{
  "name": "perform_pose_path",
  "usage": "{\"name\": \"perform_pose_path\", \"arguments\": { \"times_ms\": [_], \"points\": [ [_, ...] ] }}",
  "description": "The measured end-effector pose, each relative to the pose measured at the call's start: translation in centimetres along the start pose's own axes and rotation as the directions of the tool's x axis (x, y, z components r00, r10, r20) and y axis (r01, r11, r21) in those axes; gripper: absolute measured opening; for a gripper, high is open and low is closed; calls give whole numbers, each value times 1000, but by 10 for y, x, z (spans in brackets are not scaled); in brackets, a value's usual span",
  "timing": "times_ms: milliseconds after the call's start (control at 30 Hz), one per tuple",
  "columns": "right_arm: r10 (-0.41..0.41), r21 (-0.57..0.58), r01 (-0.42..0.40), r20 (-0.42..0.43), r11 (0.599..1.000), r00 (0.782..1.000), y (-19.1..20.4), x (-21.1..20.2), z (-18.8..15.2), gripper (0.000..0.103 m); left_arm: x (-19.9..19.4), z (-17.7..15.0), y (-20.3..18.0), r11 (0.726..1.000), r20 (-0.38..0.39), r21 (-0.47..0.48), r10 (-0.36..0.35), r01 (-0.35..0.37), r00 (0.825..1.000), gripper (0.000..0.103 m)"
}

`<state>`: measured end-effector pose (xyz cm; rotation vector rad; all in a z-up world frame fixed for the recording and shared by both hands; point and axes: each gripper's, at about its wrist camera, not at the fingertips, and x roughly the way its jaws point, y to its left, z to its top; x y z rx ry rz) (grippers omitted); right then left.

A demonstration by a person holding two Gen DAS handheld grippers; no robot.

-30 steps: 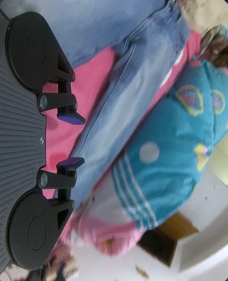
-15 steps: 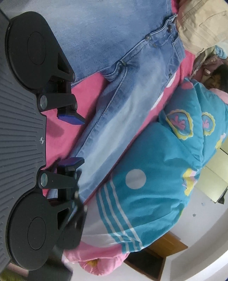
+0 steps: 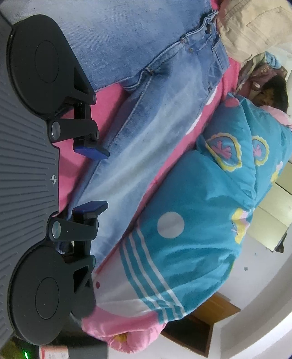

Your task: Fold clothes

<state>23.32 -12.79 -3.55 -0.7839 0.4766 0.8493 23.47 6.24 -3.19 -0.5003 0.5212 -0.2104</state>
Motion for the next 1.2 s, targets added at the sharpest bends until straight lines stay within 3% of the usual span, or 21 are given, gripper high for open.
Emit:
{"name": "perform_pose_path", "arguments": {
  "times_ms": [33,100,167,267,433,500,600,633,733,867,1000,1133,1200],
  "points": [
    [19,-1,-19,-1,1000,1000,-5,-7,3,12,2,0,0,1000,-9,0,10,-10,1000,40],
    [41,33,-41,1,999,999,-19,-13,8,36,5,-2,0,999,-28,0,33,-33,999,40],
    [29,141,-30,12,990,1000,-43,-3,11,40,8,-3,3,999,-47,-12,49,-49,998,40],
    [9,299,-16,26,954,1000,-80,11,15,41,8,-3,4,999,-49,-17,51,-52,998,40],
    [7,508,-32,51,860,999,-126,43,21,37,10,-7,3,998,-46,-4,55,-56,997,40],
    [-19,539,4,21,843,1000,-128,63,13,27,12,-7,4,998,-50,-4,55,-55,997,40],
    [-71,573,83,-43,815,997,-130,94,-3,26,13,-9,3,998,-53,2,57,-57,997,40],
    [-88,607,103,-56,788,995,-135,96,-6,24,13,-9,3,998,-50,4,56,-56,997,40],
    [-226,663,272,-157,697,961,-150,80,-16,22,11,-8,2,999,-43,9,50,-50,998,40],
    [-230,775,286,-184,564,955,-175,25,-56,22,9,-8,1,999,-32,17,44,-43,999,40],
    [-176,808,260,-196,529,965,-172,-33,-94,23,10,-9,-1,998,-38,29,48,-47,998,40],
    [-146,751,400,-383,526,912,-159,-27,-130,22,10,-8,0,999,-42,23,47,-46,998,40],
    [-204,750,453,-406,482,891,-162,-39,-140,21,9,-8,1,999,-36,21,37,-36,999,40]
  ]
}}
